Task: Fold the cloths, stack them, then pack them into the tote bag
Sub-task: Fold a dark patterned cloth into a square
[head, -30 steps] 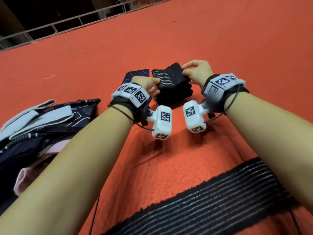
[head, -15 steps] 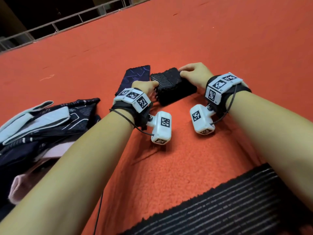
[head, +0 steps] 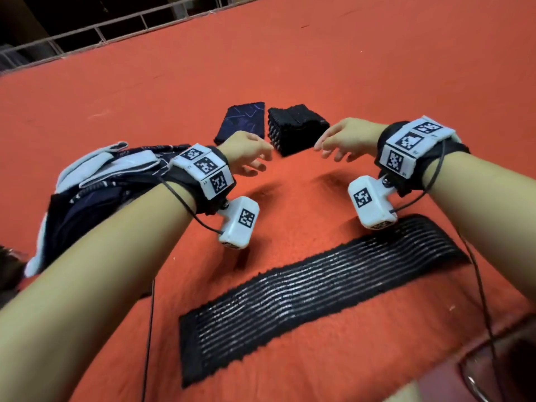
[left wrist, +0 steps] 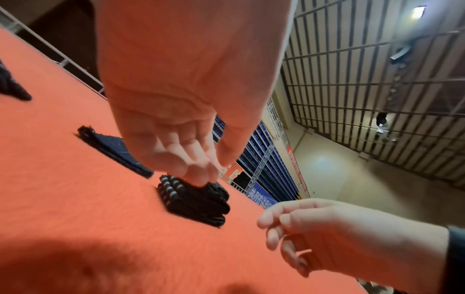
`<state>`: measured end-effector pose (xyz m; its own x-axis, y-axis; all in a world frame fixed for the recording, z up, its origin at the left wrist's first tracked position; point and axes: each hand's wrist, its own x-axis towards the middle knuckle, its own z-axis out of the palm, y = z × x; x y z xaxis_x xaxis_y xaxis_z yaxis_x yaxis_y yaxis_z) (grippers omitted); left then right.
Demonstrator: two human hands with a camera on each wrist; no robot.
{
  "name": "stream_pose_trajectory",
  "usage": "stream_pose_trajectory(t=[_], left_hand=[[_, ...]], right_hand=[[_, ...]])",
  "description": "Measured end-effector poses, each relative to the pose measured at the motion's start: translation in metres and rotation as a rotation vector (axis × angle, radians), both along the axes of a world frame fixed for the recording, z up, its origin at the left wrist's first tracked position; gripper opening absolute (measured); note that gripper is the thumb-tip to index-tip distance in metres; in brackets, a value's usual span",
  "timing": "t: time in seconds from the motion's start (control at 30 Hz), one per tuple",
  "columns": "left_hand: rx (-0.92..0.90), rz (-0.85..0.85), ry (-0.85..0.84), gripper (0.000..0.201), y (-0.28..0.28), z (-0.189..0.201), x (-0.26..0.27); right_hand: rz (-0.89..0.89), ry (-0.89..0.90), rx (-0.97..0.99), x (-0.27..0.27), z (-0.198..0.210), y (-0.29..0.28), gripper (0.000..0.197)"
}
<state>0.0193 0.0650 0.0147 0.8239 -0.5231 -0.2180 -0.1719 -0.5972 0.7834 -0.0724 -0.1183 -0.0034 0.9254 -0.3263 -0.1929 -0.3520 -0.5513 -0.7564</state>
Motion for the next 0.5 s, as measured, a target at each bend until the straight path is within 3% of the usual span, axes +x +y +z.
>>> stream_pose_trajectory(t=[0.23, 0.43, 0.5], left_hand=[[0.323, -0.355, 0.108, 0.010, 0.063, -0.015, -0.051], [0.568, -0.520, 0.104, 0.003, 0.097, -0.033, -0.089], [0.616, -0.541, 0.051, 0.013, 0.106, -0.036, -0.096]], right_hand=[[0.317, 0.326, -0.171, -0.064, -0.010, 0.050, 0.016], [0.404, 0.409, -0.327, -0.086, -0.023, 0.084, 0.010], [0.423, 0.428, -0.397, -0.090, -0.023, 0.091, 0.005]])
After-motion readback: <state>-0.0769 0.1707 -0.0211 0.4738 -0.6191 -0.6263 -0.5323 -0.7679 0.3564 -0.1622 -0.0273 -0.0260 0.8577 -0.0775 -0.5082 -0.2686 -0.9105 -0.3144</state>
